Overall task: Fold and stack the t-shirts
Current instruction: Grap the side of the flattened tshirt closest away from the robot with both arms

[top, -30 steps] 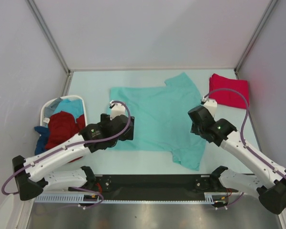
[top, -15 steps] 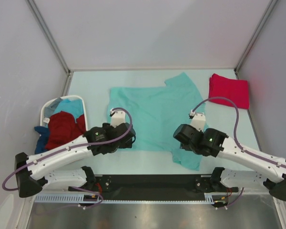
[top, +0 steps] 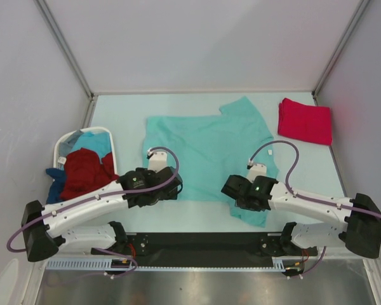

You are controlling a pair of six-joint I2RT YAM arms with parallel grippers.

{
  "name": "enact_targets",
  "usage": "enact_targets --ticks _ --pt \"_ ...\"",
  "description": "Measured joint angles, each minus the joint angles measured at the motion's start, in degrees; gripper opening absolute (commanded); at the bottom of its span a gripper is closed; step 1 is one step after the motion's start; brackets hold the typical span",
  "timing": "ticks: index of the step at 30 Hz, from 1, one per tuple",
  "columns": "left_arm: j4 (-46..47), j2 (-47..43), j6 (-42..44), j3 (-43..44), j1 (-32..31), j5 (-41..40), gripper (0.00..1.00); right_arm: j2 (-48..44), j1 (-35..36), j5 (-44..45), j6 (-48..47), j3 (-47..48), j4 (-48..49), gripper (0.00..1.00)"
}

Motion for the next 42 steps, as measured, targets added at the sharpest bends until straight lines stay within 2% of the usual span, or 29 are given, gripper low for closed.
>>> enact_targets --ticks 5,14,21,29,34,42 --pt "0.3 -2.9 -0.7 -3.6 1.4 1.0 0.94 -1.7 1.0 -1.4 3.3 -2.7 0.0 0.43" --pt "0.3 -4.2 -1.2 -4.1 1.5 1.2 0.94 -2.7 8.3 -1.6 11.4 -3.8 -4.2 0.41" --pt "0.5 -4.0 -1.2 -4.1 1.5 1.2 0.94 -4.0 10.5 -0.4 19.9 -3.9 -11.5 0.42" --pt "0.7 -4.0 -1.0 -4.1 1.6 1.5 0.94 -10.2 5.9 1.9 23.5 -3.9 -17.6 0.42" --pt "0.7 -4.0 -0.7 -4.1 1.7 1.5 0.94 -7.4 1.7 3.9 20.6 -3.6 -17.4 0.42" --pt "0.7 -5.4 -0.5 -4.2 1.9 1.6 0.94 -2.4 -3.5 4.7 14.9 -4.5 -10.2 0.41"
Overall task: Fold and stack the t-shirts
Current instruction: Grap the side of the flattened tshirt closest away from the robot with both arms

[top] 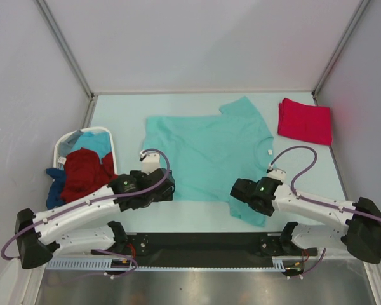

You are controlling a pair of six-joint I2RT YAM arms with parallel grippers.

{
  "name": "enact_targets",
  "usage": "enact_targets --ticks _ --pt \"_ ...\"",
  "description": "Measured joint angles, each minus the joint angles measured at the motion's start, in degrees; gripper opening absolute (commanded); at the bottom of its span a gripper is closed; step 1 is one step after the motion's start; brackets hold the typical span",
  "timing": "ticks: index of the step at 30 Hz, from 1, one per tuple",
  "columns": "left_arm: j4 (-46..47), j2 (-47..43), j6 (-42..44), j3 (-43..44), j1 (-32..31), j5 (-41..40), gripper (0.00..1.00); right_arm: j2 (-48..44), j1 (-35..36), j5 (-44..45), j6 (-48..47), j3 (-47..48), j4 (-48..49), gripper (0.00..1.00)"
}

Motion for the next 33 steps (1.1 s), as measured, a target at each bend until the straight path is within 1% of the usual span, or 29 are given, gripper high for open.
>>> enact_targets --ticks 5,11,17,20,23,26,28,30,33 --pt "0.0 -1.0 0.2 -0.1 0.3 0.2 0.94 0.3 -4.6 -0.1 -3.0 -2.4 3.3 0.41" --pt "0.0 -1.3 0.6 -0.1 0.6 0.5 0.94 0.3 -5.7 -0.5 -4.9 -2.5 4.0 0.41" --pt "0.6 -1.3 1.0 -0.1 0.9 1.0 0.94 0.2 -2.5 -1.4 -3.5 -2.7 3.4 0.4" --pt "1.0 -1.2 1.0 -0.1 1.0 1.0 0.94 0.2 1.8 -0.8 -1.0 -2.4 1.5 0.4" --pt "1.4 -1.0 1.0 -0.1 1.0 1.2 0.94 0.6 6.4 1.6 1.9 1.1 -2.4 0.4" --pt "1.7 -0.7 1.2 -0.1 1.0 1.2 0.94 2.2 8.2 6.3 4.0 8.0 -5.6 0.41" --pt "1.9 -0.3 1.5 -0.1 1.1 1.2 0.94 3.8 8.2 9.8 4.1 12.6 -6.7 0.41" --pt "1.9 0.1 1.5 -0.1 1.1 1.2 0.94 5.1 7.0 11.5 3.0 15.8 -6.8 0.4" --pt "1.8 0.2 1.5 -0.1 1.1 1.2 0.94 5.9 4.8 12.0 1.5 16.1 -5.5 0.38"
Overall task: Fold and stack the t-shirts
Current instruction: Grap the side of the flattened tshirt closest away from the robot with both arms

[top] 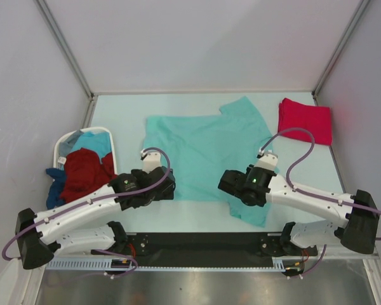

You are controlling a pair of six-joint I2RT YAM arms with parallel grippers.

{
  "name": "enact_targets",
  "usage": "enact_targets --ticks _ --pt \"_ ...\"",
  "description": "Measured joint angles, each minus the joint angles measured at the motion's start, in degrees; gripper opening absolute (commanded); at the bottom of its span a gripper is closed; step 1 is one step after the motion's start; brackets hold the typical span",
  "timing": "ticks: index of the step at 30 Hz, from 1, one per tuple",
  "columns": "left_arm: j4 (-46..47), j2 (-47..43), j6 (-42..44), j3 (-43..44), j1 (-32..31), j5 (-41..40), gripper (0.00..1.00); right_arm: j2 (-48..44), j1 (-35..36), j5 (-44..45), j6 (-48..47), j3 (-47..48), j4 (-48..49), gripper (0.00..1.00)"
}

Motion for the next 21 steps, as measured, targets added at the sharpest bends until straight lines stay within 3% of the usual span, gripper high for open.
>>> enact_targets --ticks 7,13,21 --pt "-0.2 -0.5 0.0 0.0 0.0 0.0 0.94 -3.0 3.3 -5.0 3.0 -10.0 0.4 0.37" --pt "-0.2 -0.4 0.0 0.0 0.1 0.0 0.94 -1.0 12.1 -8.1 11.1 -10.0 -2.3 0.38" --pt "0.3 0.5 0.0 0.0 0.1 0.3 0.94 1.9 15.4 -11.4 17.6 -10.3 -2.4 0.39"
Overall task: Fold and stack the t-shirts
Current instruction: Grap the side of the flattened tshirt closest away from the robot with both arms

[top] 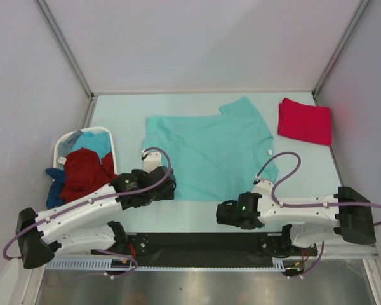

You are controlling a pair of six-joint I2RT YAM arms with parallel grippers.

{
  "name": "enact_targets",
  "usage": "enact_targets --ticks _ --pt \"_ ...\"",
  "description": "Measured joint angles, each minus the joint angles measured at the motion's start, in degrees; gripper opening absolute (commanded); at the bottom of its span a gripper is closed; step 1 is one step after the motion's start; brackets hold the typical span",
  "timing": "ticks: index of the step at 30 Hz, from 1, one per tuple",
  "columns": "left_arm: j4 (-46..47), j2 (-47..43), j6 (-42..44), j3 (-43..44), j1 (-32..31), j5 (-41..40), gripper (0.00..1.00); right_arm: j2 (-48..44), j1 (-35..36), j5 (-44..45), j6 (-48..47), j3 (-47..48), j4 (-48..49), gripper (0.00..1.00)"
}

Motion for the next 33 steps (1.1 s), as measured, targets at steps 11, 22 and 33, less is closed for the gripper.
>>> enact_targets --ticks 11,22,33 --pt "0.9 0.0 0.0 -0.2 0.0 1.1 0.94 5.0 4.3 -4.5 3.0 -4.5 2.2 0.4" --pt "1.2 -0.6 0.0 -1.4 0.0 1.6 0.94 6.3 1.9 -5.3 1.5 -6.0 6.3 0.4" --pt "1.2 -1.0 0.0 -1.4 0.0 1.7 0.94 6.5 -3.3 -5.2 -4.4 -7.4 11.1 0.44"
